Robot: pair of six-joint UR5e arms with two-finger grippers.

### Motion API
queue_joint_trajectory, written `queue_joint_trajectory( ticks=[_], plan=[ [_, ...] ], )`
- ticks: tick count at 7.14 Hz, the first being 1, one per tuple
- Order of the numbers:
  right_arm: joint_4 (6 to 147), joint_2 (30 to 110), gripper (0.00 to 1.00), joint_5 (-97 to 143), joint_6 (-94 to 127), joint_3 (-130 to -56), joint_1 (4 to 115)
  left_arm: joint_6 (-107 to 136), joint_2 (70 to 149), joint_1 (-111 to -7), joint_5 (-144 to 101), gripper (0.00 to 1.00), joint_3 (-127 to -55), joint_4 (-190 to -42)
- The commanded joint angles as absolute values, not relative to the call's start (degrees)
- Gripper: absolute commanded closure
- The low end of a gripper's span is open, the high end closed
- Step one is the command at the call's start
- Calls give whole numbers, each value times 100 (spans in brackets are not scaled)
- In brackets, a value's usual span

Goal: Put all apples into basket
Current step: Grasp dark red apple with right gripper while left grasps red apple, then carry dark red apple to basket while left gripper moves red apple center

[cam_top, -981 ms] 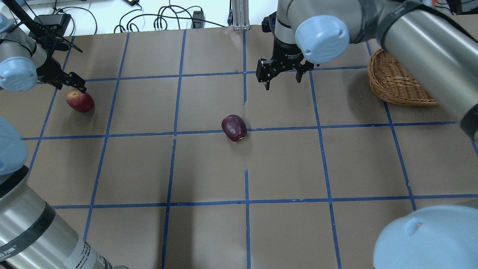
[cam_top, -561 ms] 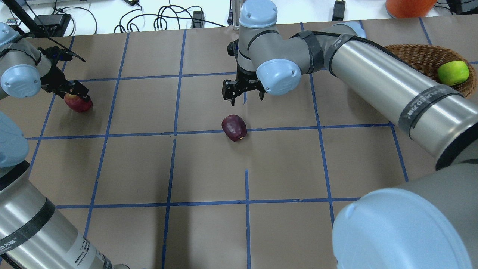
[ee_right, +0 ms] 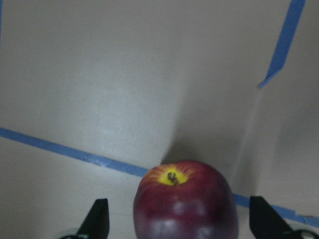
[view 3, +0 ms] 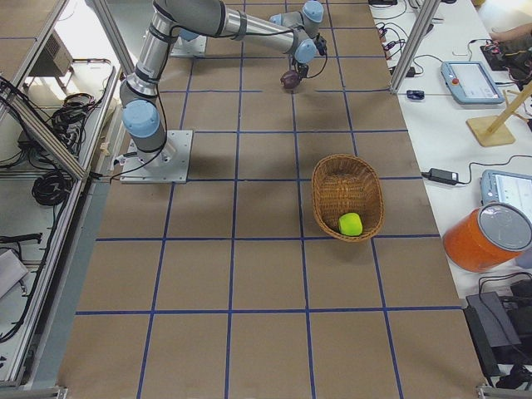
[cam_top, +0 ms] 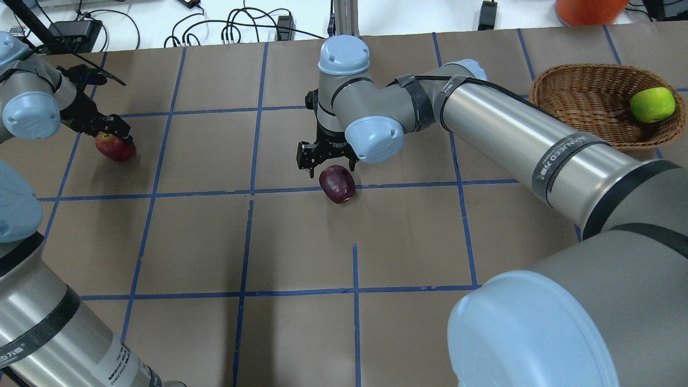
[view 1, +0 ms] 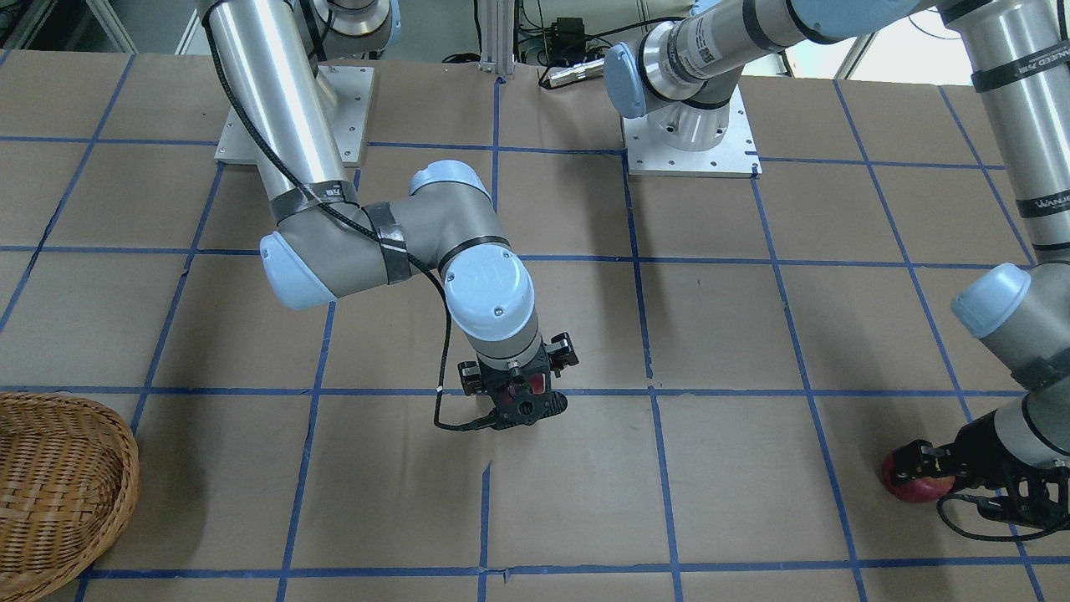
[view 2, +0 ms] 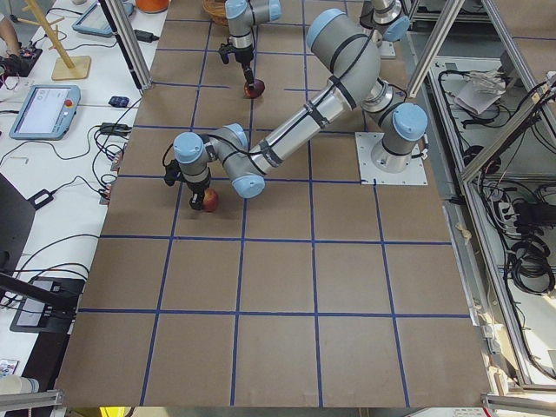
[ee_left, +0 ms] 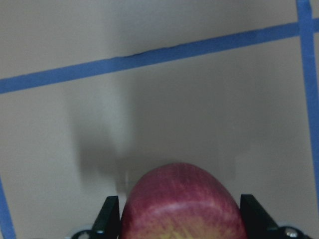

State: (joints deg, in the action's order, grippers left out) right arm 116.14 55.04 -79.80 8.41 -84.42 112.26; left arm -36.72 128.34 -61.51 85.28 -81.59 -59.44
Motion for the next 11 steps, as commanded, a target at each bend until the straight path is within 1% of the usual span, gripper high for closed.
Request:
queue_joint_trajectory(
  ticks=[1, 2, 3, 4, 5, 6, 7, 8, 10, 11],
  plan=[
    [11663, 5493, 0, -8024, 1010, -8683, 11294, -2738, 12343, -6353, 8438, 80, -8191, -6998],
    [11646, 5484, 0, -8024, 993, -8718, 11294, -2264, 11957, -6572, 8446, 80, -8244, -7501],
    [11689, 5476, 0, -8024, 993, -8806, 11294, -1624, 11605, -6879, 8438, 80, -8444, -7715],
    [11907, 5476, 57, -8051, 967, -8789, 11285, -1043, 11271, -7221, 8411, 80, -8829, -7647],
    [11918, 5502, 100, -8051, 984, -8780, 11285, -263, 10963, -7512, 8402, 80, -9155, -7612],
    [11831, 5667, 100, -8086, 1010, -8624, 11172, 380, 10734, -7863, 8411, 80, -9332, -7594],
    [11352, 6113, 100, -8364, 1011, -8500, 10979, 874, 10601, -8206, 8420, 80, -9456, -7542],
    [10816, 6413, 100, -8950, 959, -8438, 10377, 1645, 10634, -8609, 8411, 80, -9588, -7167],
    [10713, 6827, 100, -9105, 758, -8385, 9304, 3507, 11046, -9662, 8402, 79, -9615, -5729],
    [10749, 6846, 100, -9567, -62, -8289, 8768, 4299, 11326, -10155, 8402, 79, -9563, -5600]
  ],
)
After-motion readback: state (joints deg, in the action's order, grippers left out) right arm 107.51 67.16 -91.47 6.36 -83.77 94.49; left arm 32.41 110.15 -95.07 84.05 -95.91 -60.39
